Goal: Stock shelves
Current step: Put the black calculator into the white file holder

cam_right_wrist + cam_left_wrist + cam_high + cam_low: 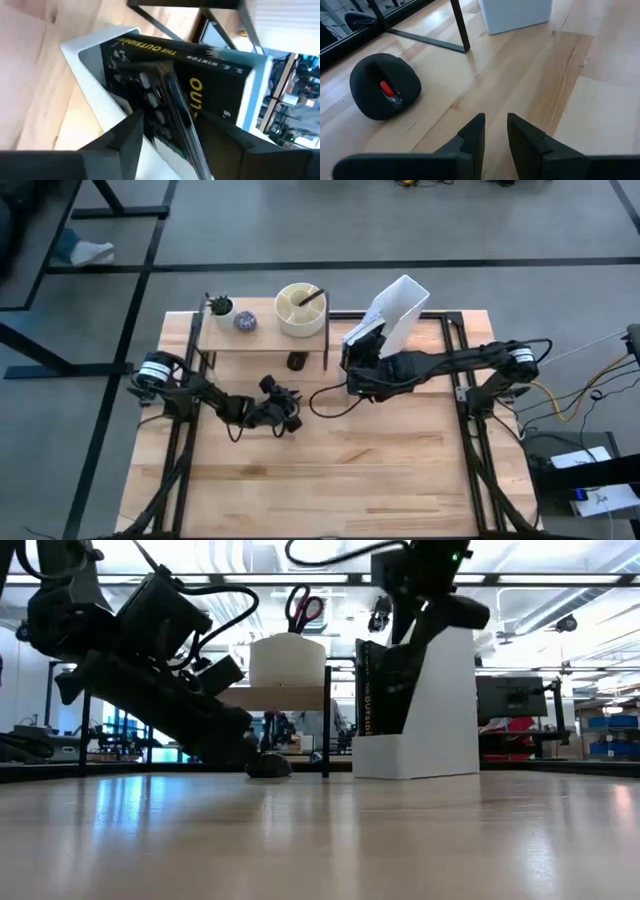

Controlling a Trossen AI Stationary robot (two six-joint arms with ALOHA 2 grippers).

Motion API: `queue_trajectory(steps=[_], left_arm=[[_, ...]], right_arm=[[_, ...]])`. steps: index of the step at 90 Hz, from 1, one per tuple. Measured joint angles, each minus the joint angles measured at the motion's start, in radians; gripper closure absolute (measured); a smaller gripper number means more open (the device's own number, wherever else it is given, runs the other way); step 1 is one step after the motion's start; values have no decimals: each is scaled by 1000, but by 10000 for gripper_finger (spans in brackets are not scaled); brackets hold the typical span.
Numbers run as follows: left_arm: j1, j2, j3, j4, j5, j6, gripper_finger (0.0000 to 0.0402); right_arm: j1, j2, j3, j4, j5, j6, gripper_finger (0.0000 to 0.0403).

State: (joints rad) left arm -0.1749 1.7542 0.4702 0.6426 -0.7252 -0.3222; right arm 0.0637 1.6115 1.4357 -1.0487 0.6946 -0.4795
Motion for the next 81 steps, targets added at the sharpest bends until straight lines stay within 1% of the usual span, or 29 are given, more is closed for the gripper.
queue_trajectory(steps=[11,17,21,29,36,45,48,51,63,73,81], left_arm=[[0,0,0,0,5,-1,335],[0,0,0,0,5,0,335],[-1,0,0,0,5,-1,335],[0,0,0,0,5,-2,335],[-1,0,0,0,9,-2,335],[-1,0,0,0,11,-2,335],[0,0,0,0,12,-1,335],[0,0,0,0,12,2,335],[0,-1,0,3,12,17,335],[0,-1,0,3,12,19,335],[0,-1,0,3,12,21,335]], right_arm=[[18,-16,38,5,0,66,227],[16,-19,49,8,-4,97,239],[6,-20,49,7,-24,117,251],[-23,-20,42,10,-98,158,285],[-51,-11,29,14,-158,205,324],[-80,-2,9,22,-195,247,380],[-87,1,3,25,-203,249,391],[-95,4,-5,31,-206,251,396],[-119,8,-60,123,-219,280,388],[-132,9,-114,175,-302,298,399],[-134,17,-146,196,-338,333,400]])
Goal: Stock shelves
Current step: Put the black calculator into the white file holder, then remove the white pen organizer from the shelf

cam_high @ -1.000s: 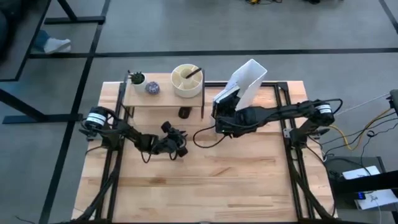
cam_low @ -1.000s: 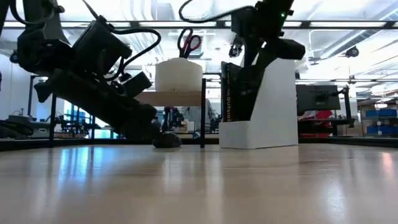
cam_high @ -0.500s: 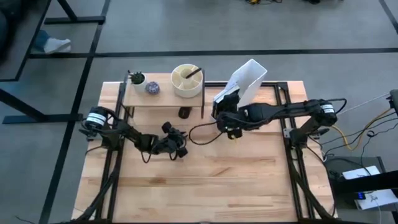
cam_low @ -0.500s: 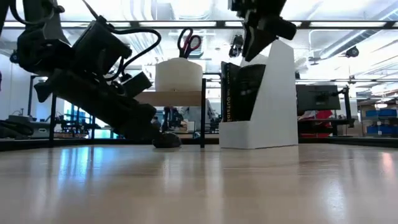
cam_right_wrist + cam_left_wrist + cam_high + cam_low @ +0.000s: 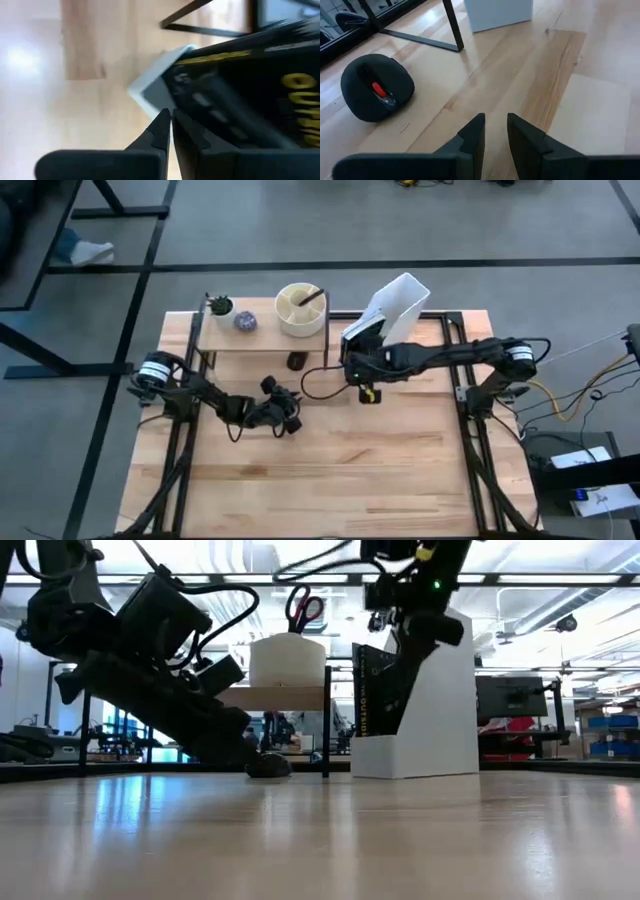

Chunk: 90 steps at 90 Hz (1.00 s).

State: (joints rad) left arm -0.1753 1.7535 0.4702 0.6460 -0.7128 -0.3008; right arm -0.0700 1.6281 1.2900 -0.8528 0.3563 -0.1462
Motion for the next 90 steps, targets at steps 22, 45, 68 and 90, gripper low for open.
queue_trajectory(steps=[22,45,68,90], left_arm=[[0,0,0,1,0,0,335],[0,0,1,8,0,-3,335],[0,0,1,13,23,-7,335],[0,0,1,12,23,-7,335]], right_arm=[[63,-3,-13,-10,-24,71,402],[105,-14,-56,100,161,153,403],[105,44,-206,204,335,385,403],[94,27,-332,135,538,583,403]])
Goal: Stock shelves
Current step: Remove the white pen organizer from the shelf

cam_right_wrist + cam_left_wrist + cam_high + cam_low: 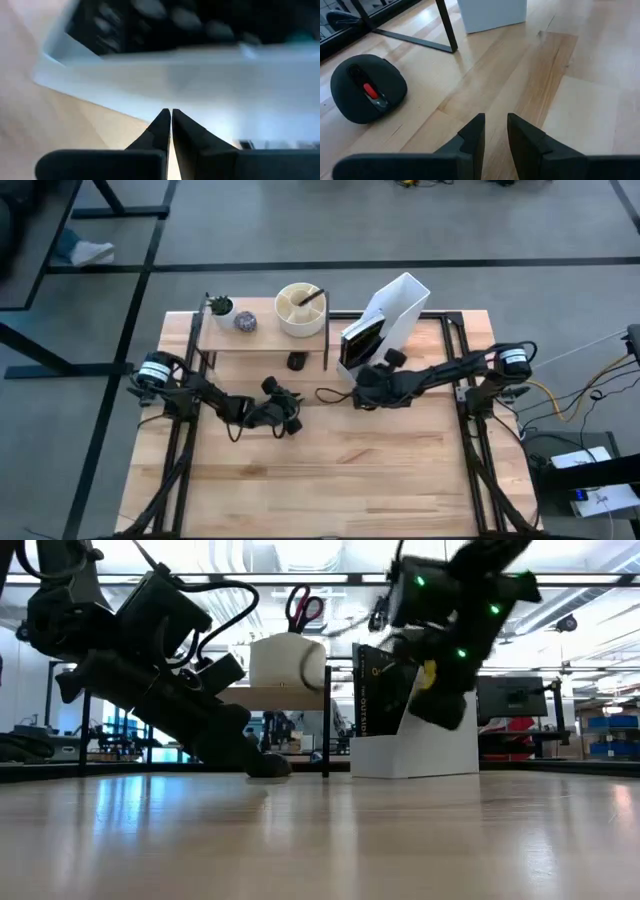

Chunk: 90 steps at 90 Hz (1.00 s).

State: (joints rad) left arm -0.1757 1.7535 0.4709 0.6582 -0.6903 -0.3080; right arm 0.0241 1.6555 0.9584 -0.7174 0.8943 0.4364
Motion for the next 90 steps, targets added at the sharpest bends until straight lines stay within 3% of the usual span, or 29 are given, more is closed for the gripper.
queue_trajectory(steps=[9,18,29,42,52,74,90], left_arm=[[0,0,0,-1,0,0,335],[0,0,0,0,0,1,335],[0,0,0,0,0,1,335],[0,0,0,0,1,-9,335],[0,0,0,-1,1,-9,335],[0,0,0,-1,2,-6,335],[0,0,0,-1,2,-6,335]], right_arm=[[-3,-16,-27,-16,-36,51,403],[23,-31,-37,107,-129,40,403],[59,-31,-72,365,-158,-75,403],[60,-31,-184,788,-139,-167,403],[32,-28,-258,966,-116,-196,403],[3,-26,-332,978,4,-149,403],[4,-36,-335,910,34,-148,403]])
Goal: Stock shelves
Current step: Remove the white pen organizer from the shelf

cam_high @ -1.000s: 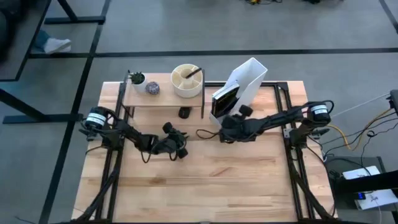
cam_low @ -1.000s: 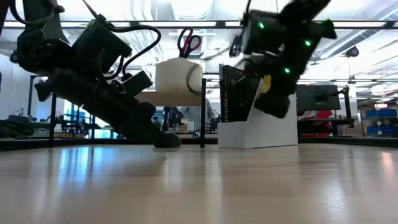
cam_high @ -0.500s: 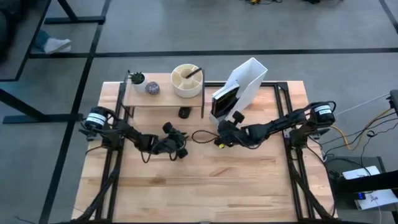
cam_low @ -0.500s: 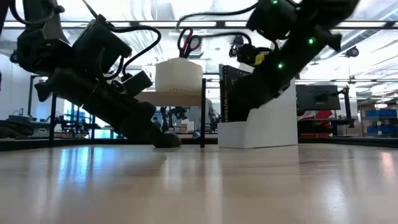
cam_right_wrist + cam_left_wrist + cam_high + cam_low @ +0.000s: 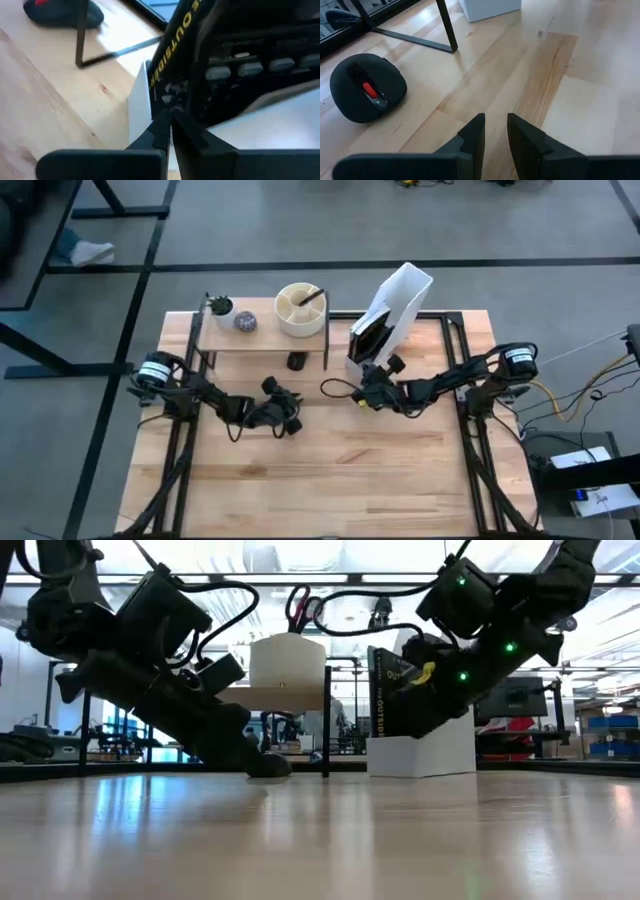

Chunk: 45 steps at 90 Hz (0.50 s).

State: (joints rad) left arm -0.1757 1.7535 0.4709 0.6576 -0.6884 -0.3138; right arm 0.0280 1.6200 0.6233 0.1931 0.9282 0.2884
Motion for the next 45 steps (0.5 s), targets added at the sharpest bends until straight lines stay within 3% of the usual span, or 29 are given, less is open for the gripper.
queue_trajectory(steps=[13,24,45], left_arm=[[0,0,0,-1,1,-1,335],[-7,-19,2,0,30,5,335],[-22,-186,11,13,150,102,335]], right_arm=[[1,-45,2,-149,34,84,403],[46,-100,-1,-176,46,95,403],[179,-198,1,-167,-45,46,403]])
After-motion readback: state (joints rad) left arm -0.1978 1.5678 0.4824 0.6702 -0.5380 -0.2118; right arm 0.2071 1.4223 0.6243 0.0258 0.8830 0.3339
